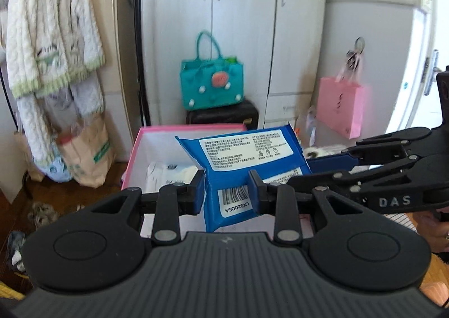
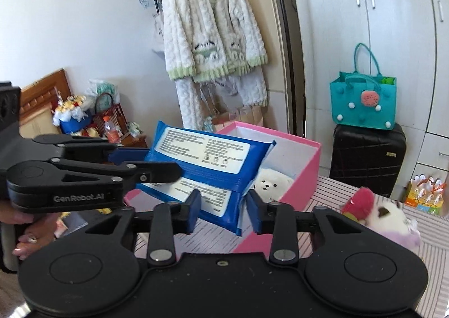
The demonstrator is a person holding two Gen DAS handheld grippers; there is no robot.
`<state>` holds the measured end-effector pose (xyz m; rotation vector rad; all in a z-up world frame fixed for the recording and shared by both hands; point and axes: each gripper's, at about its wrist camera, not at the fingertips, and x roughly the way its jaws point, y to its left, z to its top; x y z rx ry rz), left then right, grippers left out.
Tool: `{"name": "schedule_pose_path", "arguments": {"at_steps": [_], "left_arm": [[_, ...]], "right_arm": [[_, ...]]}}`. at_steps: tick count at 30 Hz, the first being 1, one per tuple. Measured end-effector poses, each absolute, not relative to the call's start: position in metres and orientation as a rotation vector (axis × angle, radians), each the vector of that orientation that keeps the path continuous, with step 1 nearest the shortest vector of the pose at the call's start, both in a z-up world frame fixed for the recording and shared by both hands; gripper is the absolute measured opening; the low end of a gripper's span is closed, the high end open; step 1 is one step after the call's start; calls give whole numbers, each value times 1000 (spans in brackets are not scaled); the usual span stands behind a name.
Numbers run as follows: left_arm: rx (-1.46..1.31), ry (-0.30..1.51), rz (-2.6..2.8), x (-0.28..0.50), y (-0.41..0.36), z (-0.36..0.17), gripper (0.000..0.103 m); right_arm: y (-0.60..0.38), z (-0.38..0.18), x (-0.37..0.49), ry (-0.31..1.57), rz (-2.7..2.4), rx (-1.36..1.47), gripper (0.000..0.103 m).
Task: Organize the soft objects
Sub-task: 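Lift the blue wipe pack with the left gripper and lower it into the box, then open the left gripper and withdraw from the box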
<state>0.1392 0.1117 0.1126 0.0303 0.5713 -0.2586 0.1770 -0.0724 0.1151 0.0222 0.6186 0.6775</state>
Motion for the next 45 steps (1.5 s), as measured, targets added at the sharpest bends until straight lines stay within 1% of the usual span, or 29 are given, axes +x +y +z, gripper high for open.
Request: {"name": "schedule_pose_path", "arguments": {"at_steps": [2,7,13,18,21,22,24,26,27,28,33,35,37,38,41,45], "left_arm": [[26,628,-254,157,120,107,30],[10,774,-256,199,140,90,30],[28,911,-261,229,150,67,30],[46,984,-270,238,153,58,30],[66,992,-247,244,151,54,33],[66,990,-232,245,152,52,37],[77,971,-214,248,152,52,41],[95,936,-199,246,153,56,44],[97,918,-194,244,154,59,48],[92,902,-191,243,156,63,50],[67,828,-219,227,155,86,52],[64,803,-248,217,151,93,52],[81,762,-280,204,143,101,52],[95,739,-294,199,138,103,52],[135,666,-333,180,120,112,52],[145,621,-393,161,97,115,52]], "right_arm": [[-65,109,195,655,671,29,34],[-46,89,236,775,649,46,34],[-18,67,257,897,625,-8,39],[-6,58,267,962,613,-53,43],[0,55,270,975,601,-92,44],[3,55,270,974,595,-105,44],[7,55,270,959,576,-142,48],[7,59,264,917,570,-169,49],[4,62,260,896,567,-176,49],[1,66,256,878,563,-182,50],[-36,83,237,764,581,-102,51],[-59,89,224,692,604,-32,58],[-86,94,212,634,616,26,62],[-97,96,206,617,613,44,62],[-127,98,190,631,585,63,62],[-161,97,168,681,542,67,62]]}}
